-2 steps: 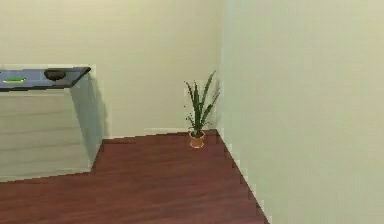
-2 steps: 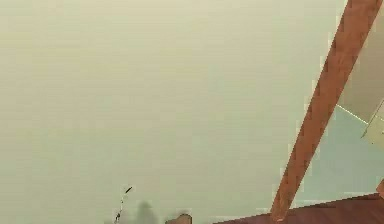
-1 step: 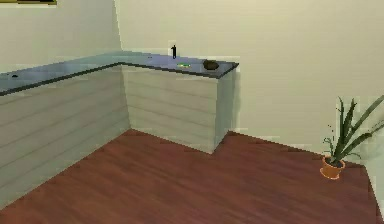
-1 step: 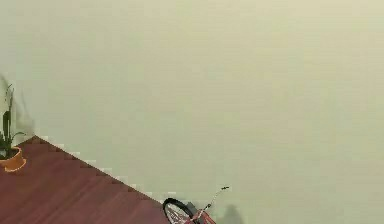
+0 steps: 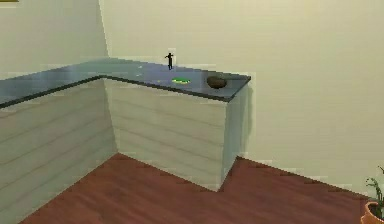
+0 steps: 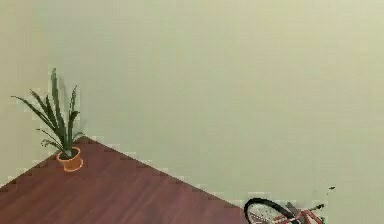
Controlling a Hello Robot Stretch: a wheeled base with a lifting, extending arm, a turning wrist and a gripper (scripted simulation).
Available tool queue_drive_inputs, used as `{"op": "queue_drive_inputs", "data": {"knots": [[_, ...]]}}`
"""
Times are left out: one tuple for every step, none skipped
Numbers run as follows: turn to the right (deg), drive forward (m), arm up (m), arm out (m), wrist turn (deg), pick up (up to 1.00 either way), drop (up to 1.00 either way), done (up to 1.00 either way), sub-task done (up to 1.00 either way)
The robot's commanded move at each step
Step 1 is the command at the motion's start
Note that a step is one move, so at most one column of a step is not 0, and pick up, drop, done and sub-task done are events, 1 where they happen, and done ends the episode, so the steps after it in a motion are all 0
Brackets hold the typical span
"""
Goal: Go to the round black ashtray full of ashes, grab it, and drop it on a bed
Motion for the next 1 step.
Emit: {"op": "queue_drive_inputs", "data": {"knots": [[-45.0, 0.0, 0.0, 0.0, 0.0, 0.0, 0.0, 0.0, 0.0]]}}
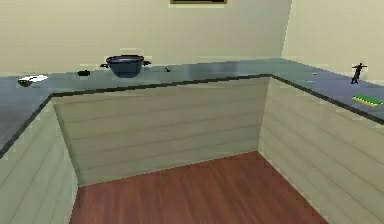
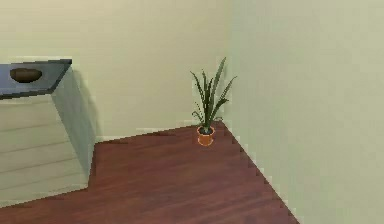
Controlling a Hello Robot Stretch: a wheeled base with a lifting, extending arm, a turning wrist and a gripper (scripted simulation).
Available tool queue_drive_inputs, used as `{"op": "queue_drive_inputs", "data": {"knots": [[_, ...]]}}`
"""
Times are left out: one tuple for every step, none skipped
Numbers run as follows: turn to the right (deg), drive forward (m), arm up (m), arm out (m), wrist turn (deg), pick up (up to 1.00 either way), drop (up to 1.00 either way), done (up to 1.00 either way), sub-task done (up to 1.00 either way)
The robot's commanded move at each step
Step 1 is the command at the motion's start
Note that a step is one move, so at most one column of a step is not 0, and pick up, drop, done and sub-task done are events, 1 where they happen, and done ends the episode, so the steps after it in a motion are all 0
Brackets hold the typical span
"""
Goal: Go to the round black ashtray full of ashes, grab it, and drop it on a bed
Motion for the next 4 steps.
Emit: {"op": "queue_drive_inputs", "data": {"knots": [[-18.0, 0.0, 0.0, 0.0, 0.0, 0.0, 0.0, 0.0, 0.0], [0.0, 1.0, 0.0, 0.0, 0.0, 0.0, 0.0, 0.0, 0.0], [-9.0, 0.0, 0.0, 0.0, 0.0, 0.0, 0.0, 0.0, 0.0], [0.0, 0.2, 0.0, 0.0, 0.0, 0.0, 0.0, 0.0, 0.0]]}}
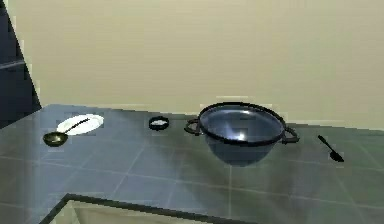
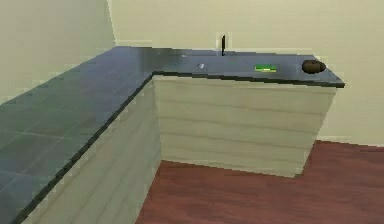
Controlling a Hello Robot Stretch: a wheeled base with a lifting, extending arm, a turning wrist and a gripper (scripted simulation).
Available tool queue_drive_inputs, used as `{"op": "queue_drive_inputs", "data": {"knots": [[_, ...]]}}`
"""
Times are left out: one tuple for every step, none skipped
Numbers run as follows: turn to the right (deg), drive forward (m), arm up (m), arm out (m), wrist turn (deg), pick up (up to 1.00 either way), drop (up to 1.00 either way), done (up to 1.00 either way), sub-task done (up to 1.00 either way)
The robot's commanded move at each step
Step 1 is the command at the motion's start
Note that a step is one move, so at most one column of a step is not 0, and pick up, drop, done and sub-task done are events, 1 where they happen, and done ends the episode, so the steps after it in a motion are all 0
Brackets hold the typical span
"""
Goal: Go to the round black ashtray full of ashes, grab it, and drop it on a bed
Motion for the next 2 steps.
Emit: {"op": "queue_drive_inputs", "data": {"knots": [[-45.0, 0.0, 0.0, 0.0, 0.0, 0.0, 0.0, 0.0, 0.0], [-45.0, 0.0, 0.0, 0.0, 0.0, 0.0, 0.0, 0.0, 0.0]]}}
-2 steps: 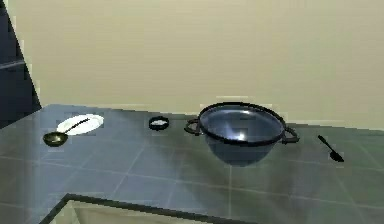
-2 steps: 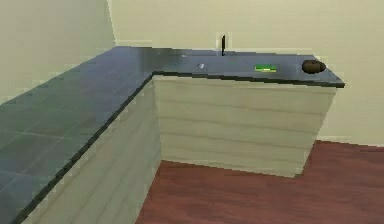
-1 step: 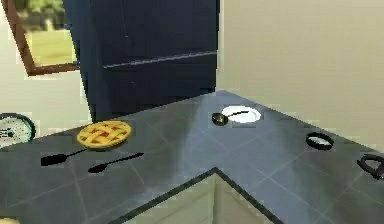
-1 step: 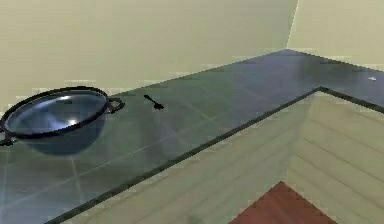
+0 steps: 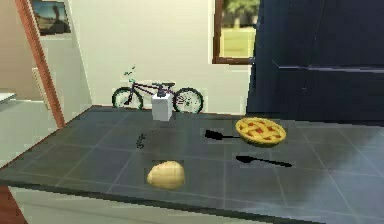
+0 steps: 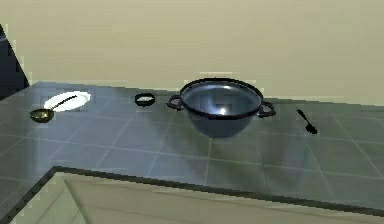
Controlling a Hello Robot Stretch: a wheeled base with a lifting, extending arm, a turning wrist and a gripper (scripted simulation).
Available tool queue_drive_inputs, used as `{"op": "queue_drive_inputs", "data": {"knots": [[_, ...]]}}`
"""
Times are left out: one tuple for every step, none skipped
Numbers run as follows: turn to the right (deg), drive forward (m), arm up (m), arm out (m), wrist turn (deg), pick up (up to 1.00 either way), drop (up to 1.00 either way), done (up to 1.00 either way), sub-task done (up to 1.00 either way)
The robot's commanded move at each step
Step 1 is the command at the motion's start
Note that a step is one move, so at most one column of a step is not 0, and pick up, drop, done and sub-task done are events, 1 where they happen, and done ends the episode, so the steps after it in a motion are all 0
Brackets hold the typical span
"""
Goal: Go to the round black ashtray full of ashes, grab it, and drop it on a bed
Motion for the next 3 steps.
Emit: {"op": "queue_drive_inputs", "data": {"knots": [[-9.0, 0.0, 0.0, 0.0, 0.0, 0.0, 0.0, 0.0, 0.0], [45.0, 0.0, 0.0, 0.0, 0.0, 0.0, 0.0, 0.0, 0.0], [45.0, 0.0, 0.0, 0.0, 0.0, 0.0, 0.0, 0.0, 0.0]]}}
